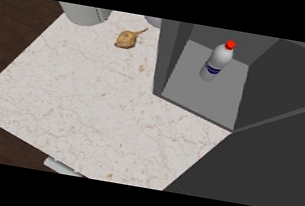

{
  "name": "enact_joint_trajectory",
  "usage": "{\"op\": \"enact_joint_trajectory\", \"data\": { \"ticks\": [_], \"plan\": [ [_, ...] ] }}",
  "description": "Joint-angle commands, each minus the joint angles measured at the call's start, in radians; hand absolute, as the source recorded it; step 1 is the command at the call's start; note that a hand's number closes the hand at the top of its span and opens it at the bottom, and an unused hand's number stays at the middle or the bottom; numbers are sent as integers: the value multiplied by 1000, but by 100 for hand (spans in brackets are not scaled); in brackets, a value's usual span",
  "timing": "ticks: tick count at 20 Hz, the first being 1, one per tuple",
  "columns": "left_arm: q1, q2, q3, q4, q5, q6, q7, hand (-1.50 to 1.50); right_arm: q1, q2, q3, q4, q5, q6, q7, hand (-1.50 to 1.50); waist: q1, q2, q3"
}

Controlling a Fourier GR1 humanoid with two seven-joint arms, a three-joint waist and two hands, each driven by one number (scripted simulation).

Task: Pick up the bottled water, place it into the cabinet and close the cabinet

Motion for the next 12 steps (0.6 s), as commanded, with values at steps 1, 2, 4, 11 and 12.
{"op": "enact_joint_trajectory", "data": {
  "ticks": [1, 2, 4, 11, 12],
  "plan": [
    [-8, 3, 7, 10, 4, -6, 1, -150, -26, 88, 103, 69, -75, -56, 67, 150, -1, 13, 5],
    [-7, 9, 11, 15, 4, -12, 2, -150, -30, 86, 87, 78, -75, -60, 73, 150, -3, 13, 4],
    [-9, 6, 22, 20, 14, -8, -1, -150, -46, 94, 56, 97, -82, -76, 86, 150, -7, 10, 5],
    [-9, 8, 22, 45, 23, -26, 6, -150, -265, 142, -23, 190, -46, -111, 218, 150, -31, -7, 5],
    [-8, 17, 34, 42, 19, -24, 5, -150, -301, 147, -40, 206, -40, -115, 237, 150, -21, -12, 6]
  ]
}}
